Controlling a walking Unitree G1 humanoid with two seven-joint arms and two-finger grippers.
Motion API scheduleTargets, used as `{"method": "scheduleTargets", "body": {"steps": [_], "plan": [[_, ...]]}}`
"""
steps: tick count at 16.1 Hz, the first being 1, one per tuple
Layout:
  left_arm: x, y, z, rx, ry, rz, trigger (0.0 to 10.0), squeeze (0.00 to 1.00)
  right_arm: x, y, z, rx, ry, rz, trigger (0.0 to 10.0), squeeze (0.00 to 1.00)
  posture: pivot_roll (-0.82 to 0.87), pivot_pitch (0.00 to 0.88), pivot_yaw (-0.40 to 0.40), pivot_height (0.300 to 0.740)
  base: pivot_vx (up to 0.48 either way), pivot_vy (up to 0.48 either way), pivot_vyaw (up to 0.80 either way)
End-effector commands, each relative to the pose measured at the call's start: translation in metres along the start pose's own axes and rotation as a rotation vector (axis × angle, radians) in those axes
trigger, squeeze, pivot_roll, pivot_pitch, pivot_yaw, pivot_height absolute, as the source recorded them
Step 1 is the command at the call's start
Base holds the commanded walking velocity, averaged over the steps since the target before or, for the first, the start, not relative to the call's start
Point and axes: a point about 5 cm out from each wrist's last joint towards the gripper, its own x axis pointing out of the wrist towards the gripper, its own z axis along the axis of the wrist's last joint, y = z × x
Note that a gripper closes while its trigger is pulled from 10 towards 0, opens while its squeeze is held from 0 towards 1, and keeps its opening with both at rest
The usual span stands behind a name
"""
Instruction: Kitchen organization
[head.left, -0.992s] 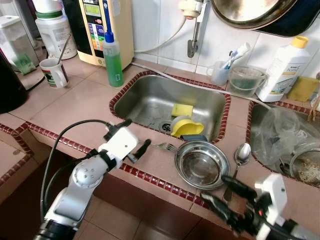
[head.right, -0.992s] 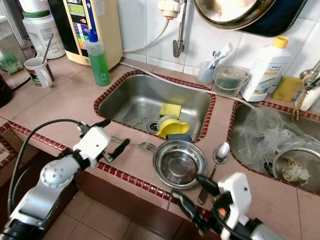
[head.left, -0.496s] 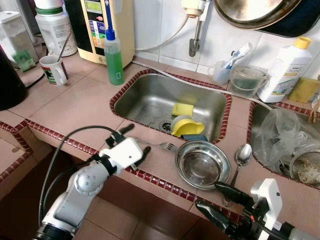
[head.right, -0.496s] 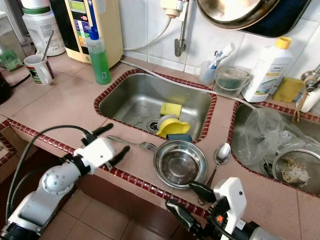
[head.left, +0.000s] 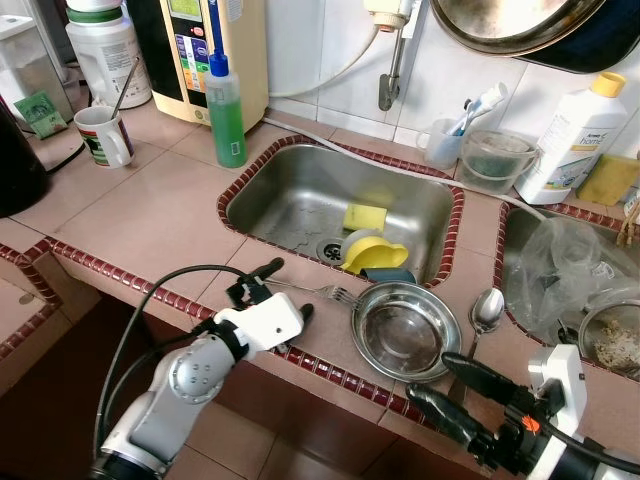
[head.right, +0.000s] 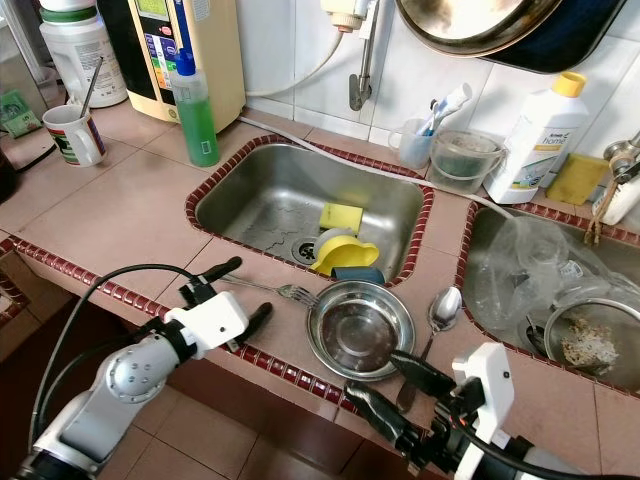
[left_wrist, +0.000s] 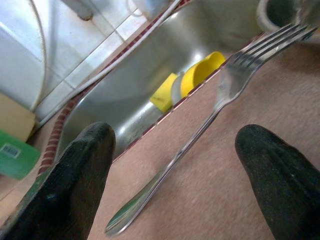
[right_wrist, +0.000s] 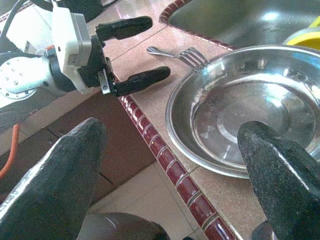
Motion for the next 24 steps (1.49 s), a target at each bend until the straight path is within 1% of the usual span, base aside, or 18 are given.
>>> {"method": "scheduleTargets", "body": {"steps": [1, 3, 6, 10, 13, 16, 21, 23, 24], "plan": [[0.003, -0.004, 0.001, 0.02, -0.007, -0.006, 10.0, 0.0, -0.004, 0.002, 0.006, -0.021, 0.002, 0.002, 10.0, 0.0, -0.12, 0.086, -0.033, 0.74, 0.0, 0.0, 0.0], [0.004, -0.008, 0.001, 0.042, -0.014, -0.017, 10.0, 0.0, -0.007, 0.001, 0.008, -0.025, 0.004, -0.006, 10.0, 0.0, -0.13, 0.086, -0.035, 0.74, 0.0, 0.0, 0.0], [0.005, -0.01, 0.001, 0.04, -0.013, -0.018, 10.0, 0.0, -0.01, 0.0, 0.012, -0.034, 0.005, -0.01, 10.0, 0.0, -0.14, 0.09, -0.04, 0.74, 0.0, 0.0, 0.0], [0.009, -0.008, -0.001, 0.047, -0.007, 0.0, 10.0, 0.0, -0.011, 0.001, 0.015, -0.041, 0.001, -0.011, 10.0, 0.0, -0.15, 0.092, -0.04, 0.74, 0.0, 0.0, 0.0], [0.016, -0.006, 0.002, 0.048, -0.011, 0.026, 10.0, 0.0, -0.014, 0.002, 0.016, -0.045, 0.002, -0.02, 10.0, 0.0, -0.16, 0.096, -0.039, 0.74, 0.0, 0.0, 0.0], [0.019, -0.006, 0.004, 0.051, -0.011, 0.052, 10.0, 0.0, -0.015, 0.003, 0.017, -0.047, -0.001, -0.022, 10.0, 0.0, -0.16, 0.094, -0.041, 0.74, 0.0, 0.0, 0.0], [0.02, -0.005, 0.001, 0.059, 0.007, 0.073, 10.0, 0.0, -0.013, 0.002, 0.02, -0.051, -0.005, -0.016, 10.0, 0.0, -0.16, 0.093, -0.049, 0.74, 0.0, 0.0, 0.0], [0.02, -0.004, 0.0, 0.045, 0.013, 0.074, 10.0, 0.0, -0.013, 0.002, 0.021, -0.05, -0.01, -0.013, 10.0, 0.0, -0.16, 0.092, -0.049, 0.74, 0.0, 0.0, 0.0], [0.019, -0.004, 0.0, 0.042, 0.01, 0.071, 3.8, 0.0, -0.012, 0.001, 0.022, -0.042, -0.021, -0.013, 10.0, 0.0, -0.15, 0.091, -0.05, 0.74, 0.0, 0.0, 0.0]]}}
